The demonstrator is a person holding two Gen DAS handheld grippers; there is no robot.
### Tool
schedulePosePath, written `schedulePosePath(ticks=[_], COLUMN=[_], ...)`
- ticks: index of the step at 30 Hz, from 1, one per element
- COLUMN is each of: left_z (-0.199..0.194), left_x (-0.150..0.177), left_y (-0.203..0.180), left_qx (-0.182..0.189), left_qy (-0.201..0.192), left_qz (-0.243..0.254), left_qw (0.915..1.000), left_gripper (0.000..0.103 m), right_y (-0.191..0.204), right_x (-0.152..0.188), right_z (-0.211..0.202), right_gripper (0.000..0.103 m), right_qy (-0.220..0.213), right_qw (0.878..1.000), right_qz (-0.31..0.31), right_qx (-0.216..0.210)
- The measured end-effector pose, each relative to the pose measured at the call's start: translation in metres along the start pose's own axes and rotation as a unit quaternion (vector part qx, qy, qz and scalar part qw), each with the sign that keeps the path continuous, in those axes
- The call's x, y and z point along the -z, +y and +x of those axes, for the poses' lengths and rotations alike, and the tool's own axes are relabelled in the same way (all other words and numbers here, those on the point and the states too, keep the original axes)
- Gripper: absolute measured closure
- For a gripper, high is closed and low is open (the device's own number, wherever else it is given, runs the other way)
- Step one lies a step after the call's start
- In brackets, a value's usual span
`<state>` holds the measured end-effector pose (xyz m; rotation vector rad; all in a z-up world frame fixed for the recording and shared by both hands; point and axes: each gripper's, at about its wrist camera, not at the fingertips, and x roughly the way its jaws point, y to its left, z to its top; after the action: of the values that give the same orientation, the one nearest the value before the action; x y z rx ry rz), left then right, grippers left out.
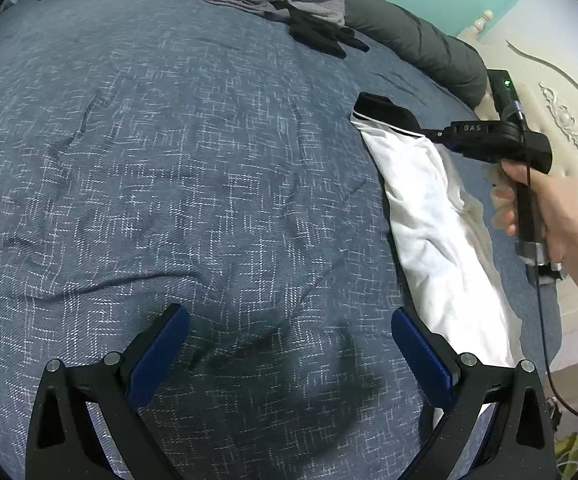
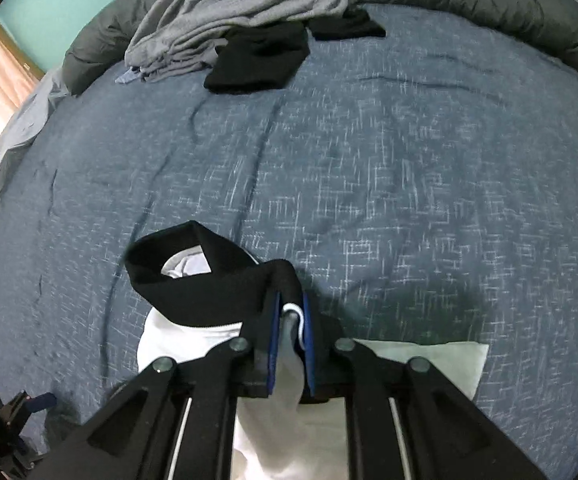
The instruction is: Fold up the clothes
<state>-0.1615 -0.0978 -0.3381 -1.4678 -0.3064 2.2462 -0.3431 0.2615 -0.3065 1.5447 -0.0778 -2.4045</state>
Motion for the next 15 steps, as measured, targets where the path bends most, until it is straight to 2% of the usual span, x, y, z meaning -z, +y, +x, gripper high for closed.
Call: schedulePosePath(ticks=[4, 6, 7, 8, 9, 11, 15], left_z=[0.000, 0.000, 0.000, 0.001, 0.002, 0.004, 0.009], left_x=[0.001, 0.003, 0.003, 0.004, 0.005, 0.007, 0.014], left_y=[-0.002, -0.004, -0.006, -0.008, -0.010, -0.016, -0.032], left_qx=[0.000, 0.000, 0.001, 0.001, 0.001, 0.003, 0.008], left_qy=[0.000, 0.001, 0.002, 0.002, 0.003, 0.003, 0.013], left_qz=[0.002, 0.004, 0.006, 0.008, 0.010, 0.014, 0.036], left_qw=[1.0000, 1.0000, 1.0000, 1.0000, 0.9999, 0.9999, 0.9992], left_gripper=[0.000, 0.000, 0.000, 0.000, 0.000, 0.000, 0.000], right_y=[0.005, 0.017, 0.024, 0.034, 0.044, 0.063, 0.101], right_x=[0.000, -0.003, -0.005, -0.006, -0.007, -0.009, -0.008], right_z=[-0.024, -0.039, -0.045, -0.047, -0.049, -0.051, -0.031], right_gripper=[0.088, 0.081, 0.072, 0.067, 0.066, 0.066, 0.066], right_qy=[-0.040, -0.062, -0.070, -0.067, -0.064, -0.057, -0.013], right_qw=[0.999, 0.997, 0.996, 0.994, 0.993, 0.988, 0.976], right_qz=[-0.012, -0.042, -0.060, -0.080, -0.101, -0.142, -0.216], right_qx=[0.008, 0.004, 0.002, -0.001, -0.004, -0.010, -0.006])
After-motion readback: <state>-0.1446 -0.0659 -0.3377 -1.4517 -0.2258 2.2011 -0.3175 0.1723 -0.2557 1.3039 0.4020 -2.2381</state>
